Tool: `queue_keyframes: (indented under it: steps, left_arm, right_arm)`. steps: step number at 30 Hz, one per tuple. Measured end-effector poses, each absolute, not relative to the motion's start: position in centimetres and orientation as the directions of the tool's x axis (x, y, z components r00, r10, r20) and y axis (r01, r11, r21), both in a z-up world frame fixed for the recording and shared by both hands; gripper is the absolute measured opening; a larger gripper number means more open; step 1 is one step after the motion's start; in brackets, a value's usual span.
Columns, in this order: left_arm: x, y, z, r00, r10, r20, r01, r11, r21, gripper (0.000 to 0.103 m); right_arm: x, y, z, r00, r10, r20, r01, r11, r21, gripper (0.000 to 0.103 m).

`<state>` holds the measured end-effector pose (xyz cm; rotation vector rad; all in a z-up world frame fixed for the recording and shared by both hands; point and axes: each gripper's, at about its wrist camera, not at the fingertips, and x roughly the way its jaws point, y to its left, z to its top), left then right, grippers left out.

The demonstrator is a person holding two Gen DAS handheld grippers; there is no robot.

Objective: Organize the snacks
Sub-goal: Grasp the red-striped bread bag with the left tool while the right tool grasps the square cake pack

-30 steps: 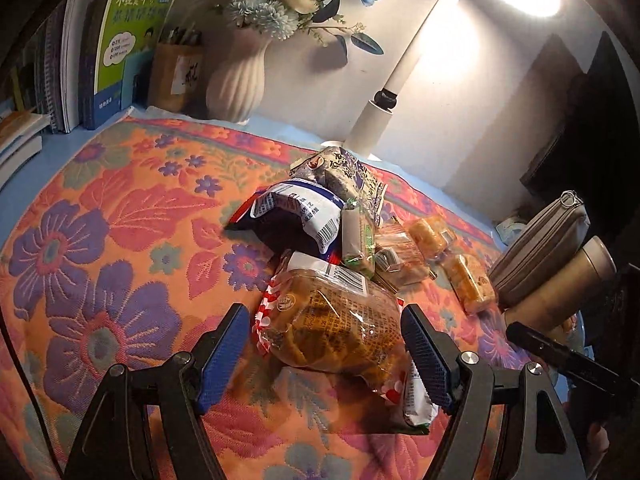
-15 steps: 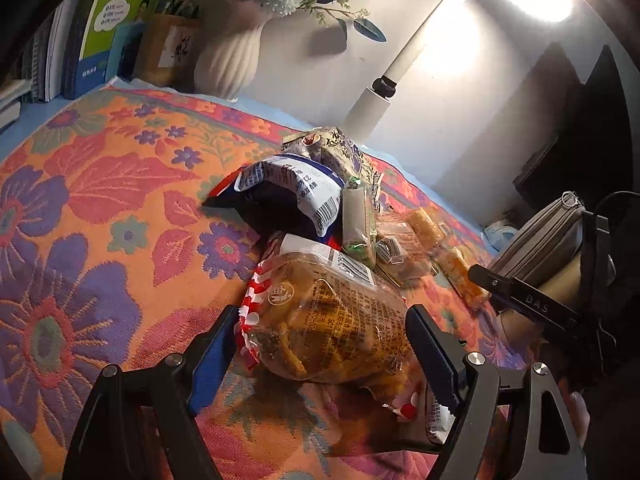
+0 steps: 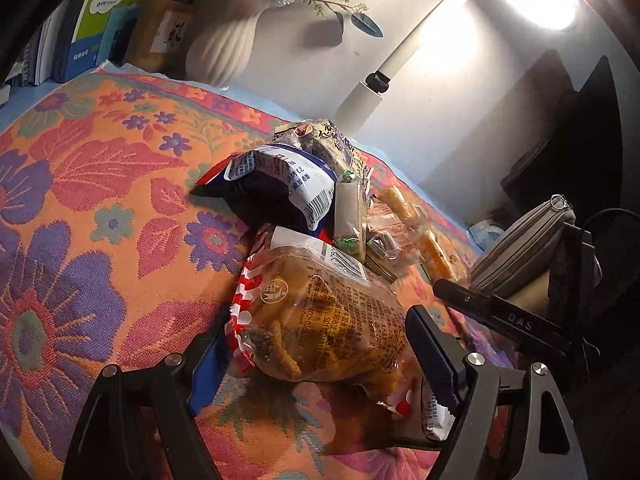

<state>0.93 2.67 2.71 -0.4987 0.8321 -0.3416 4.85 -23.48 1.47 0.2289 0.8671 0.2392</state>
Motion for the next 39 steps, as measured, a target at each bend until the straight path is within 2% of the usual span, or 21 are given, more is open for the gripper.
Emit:
queue_keyframes:
  steps: [3, 5, 9, 13, 18, 21, 23, 24, 26, 27, 29, 30, 34, 39]
  left_arm:
    - [0.7, 2.6, 2.8, 0.639, -0.46, -0.616, 0.094, 0.842, -0.531, 0.08]
    - [0.5, 2.5, 2.9, 0.642, -0.454, -0.617, 0.095, 0.846, -0.524, 0.08]
    - [0.6, 2.5, 2.8, 0.64, -0.463, -0.614, 0.096, 0.84, -0.533, 0.081]
    - [0.7, 2.6, 2.8, 0.636, -0.473, -0.61, 0.095, 0.832, -0.546, 0.081]
    - [0.7, 2.7, 2.7, 0.634, -0.477, -0.608, 0.097, 0.83, -0.55, 0.081]
    - [0.8, 2.7, 2.6, 0.629, -0.485, -0.608, 0.099, 0.825, -0.556, 0.081]
    - [1.0, 2.7, 2.6, 0.62, -0.498, -0.607, 0.103, 0.818, -0.567, 0.081]
    - [1.1, 2.7, 2.5, 0.616, -0.504, -0.605, 0.104, 0.814, -0.572, 0.081]
    - [1.1, 2.7, 2.5, 0.611, -0.514, -0.602, 0.108, 0.807, -0.58, 0.08]
    - [1.1, 2.8, 2.5, 0.611, -0.518, -0.598, 0.11, 0.804, -0.584, 0.077]
    - [1.0, 2.6, 2.6, 0.61, -0.516, -0.601, 0.111, 0.807, -0.58, 0.07]
    - [1.0, 2.5, 2.6, 0.608, -0.513, -0.606, 0.111, 0.811, -0.575, 0.059]
    - [0.4, 2.7, 3.2, 0.63, -0.516, -0.581, 0.126, 0.806, -0.578, 0.05]
    - [-0.6, 3.7, 3.6, 0.655, -0.511, -0.556, 0.111, 0.794, -0.598, 0.046]
  right_arm:
    - [3.0, -22.5, 1.9, 0.611, 0.347, -0.712, -0.19, 0.937, 0.294, 0.05]
    - [2.2, -23.4, 2.2, 0.623, 0.32, -0.714, -0.157, 0.945, 0.287, 0.051]
    - [2.1, -25.8, 3.4, 0.688, 0.261, -0.677, -0.078, 0.954, 0.289, 0.079]
    - [4.6, -25.7, 3.8, 0.691, 0.229, -0.686, -0.064, 0.964, 0.257, 0.08]
    - [7.8, -24.2, 2.8, 0.704, 0.085, -0.705, -0.002, 0.993, 0.118, 0.08]
    - [9.4, -24.2, 1.7, 0.682, 0.076, -0.727, -0.004, 0.995, 0.101, 0.08]
    - [10.1, -24.1, 0.8, 0.664, 0.094, -0.742, -0.011, 0.993, 0.117, 0.079]
    - [10.2, -24.2, 0.6, 0.656, 0.095, -0.749, -0.013, 0.993, 0.116, 0.074]
    - [9.9, -24.1, 0.8, 0.67, 0.085, -0.738, -0.009, 0.994, 0.106, 0.059]
    - [9.7, -24.2, 0.8, 0.672, 0.1, -0.733, -0.019, 0.993, 0.118, 0.05]
    - [9.3, -24.2, 0.9, 0.673, 0.113, -0.731, -0.026, 0.991, 0.13, 0.049]
    - [8.9, -24.1, 1.0, 0.675, 0.113, -0.729, -0.025, 0.991, 0.13, 0.049]
    - [6.5, -24.3, 1.0, 0.657, 0.176, -0.733, -0.047, 0.98, 0.194, 0.048]
    - [2.9, -24.7, 1.0, 0.66, 0.203, -0.723, -0.059, 0.974, 0.22, 0.048]
